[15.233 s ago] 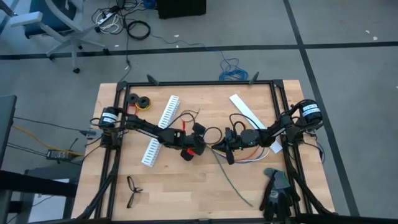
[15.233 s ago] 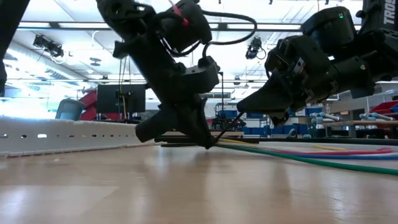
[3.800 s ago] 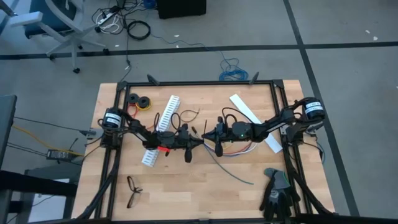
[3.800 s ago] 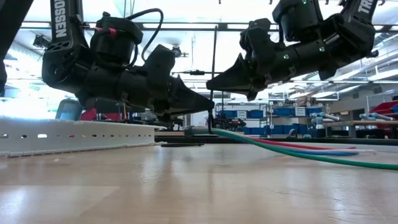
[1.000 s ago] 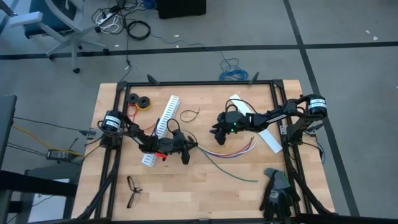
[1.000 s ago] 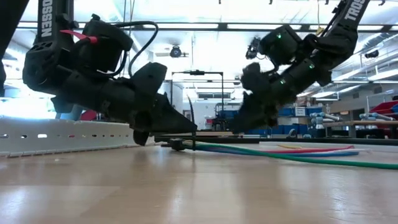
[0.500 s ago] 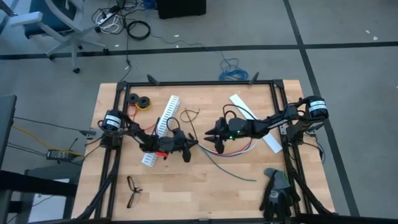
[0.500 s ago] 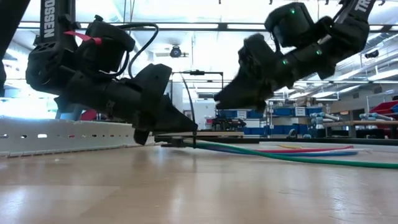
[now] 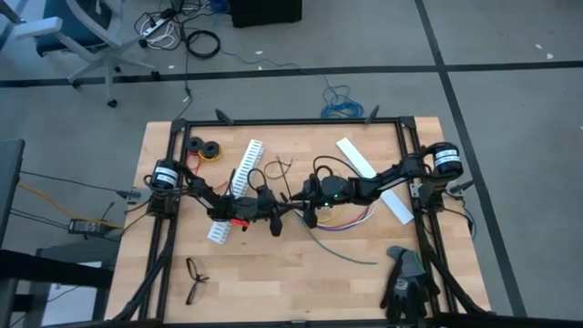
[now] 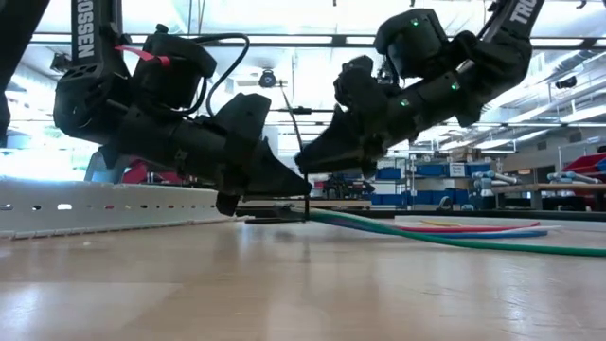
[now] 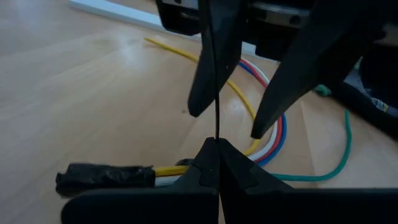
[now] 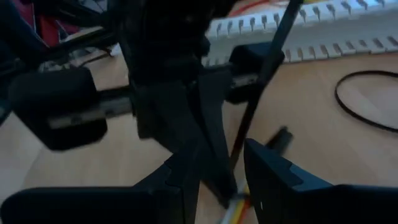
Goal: Ziptie cables
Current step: Wrap the cable wires with the black zip tie
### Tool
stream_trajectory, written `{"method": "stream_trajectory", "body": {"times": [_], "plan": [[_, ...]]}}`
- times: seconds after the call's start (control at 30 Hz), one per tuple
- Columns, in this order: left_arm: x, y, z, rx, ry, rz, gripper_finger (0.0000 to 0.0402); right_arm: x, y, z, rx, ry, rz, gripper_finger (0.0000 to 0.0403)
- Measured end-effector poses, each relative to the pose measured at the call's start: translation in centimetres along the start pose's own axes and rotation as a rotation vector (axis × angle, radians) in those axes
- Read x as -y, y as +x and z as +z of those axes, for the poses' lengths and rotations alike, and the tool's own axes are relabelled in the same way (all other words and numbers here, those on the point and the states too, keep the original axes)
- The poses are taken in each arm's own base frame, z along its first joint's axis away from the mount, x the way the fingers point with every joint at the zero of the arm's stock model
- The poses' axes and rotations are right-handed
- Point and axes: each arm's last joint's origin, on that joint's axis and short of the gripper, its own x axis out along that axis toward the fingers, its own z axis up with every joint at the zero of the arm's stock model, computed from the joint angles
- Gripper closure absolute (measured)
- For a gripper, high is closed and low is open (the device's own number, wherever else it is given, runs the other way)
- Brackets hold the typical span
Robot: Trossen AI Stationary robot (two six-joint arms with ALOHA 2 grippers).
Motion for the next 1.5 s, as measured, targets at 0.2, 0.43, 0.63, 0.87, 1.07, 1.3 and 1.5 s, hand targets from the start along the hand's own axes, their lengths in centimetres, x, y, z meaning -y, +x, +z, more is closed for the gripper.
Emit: {"method": "stream_trajectory", "body": {"times": [0.2, 0.43, 0.63, 0.87, 1.07, 1.3, 1.5], "plan": [[-0.1, 0.0, -0.1, -0.008, 0.003, 0.005, 0.0401, 1.1, 1.0, -0.8, -0.035, 0.035, -0.029, 0.0292], [-0.1, 0.0, -0.2, -0.021, 0.008, 0.008, 0.0401, 1.1, 1.0, -0.7, -0.033, 0.025, -0.019, 0.0292], [-0.1, 0.0, -0.2, -0.018, 0.013, 0.007, 0.0401, 1.4, 1.0, -0.6, -0.037, 0.012, -0.024, 0.0293], [-0.2, 0.1, 0.0, -0.006, 0.010, 0.011, 0.0401, 1.3, 1.0, -0.6, -0.038, -0.024, 0.013, 0.0357], [-0.2, 0.3, 0.2, -0.001, 0.013, 0.020, 0.0401, 1.2, 1.0, -0.6, -0.039, -0.084, 0.033, 0.0396], [-0.3, 0.5, 0.3, 0.010, 0.038, 0.065, 0.0392, 1.3, 0.9, -0.3, -0.008, -0.097, -0.038, 0.0402], [-0.2, 0.6, 0.5, 0.028, 0.032, 0.075, 0.0386, 1.1, 0.1, 0.8, 0.031, -0.145, -0.091, 0.0403]]}}
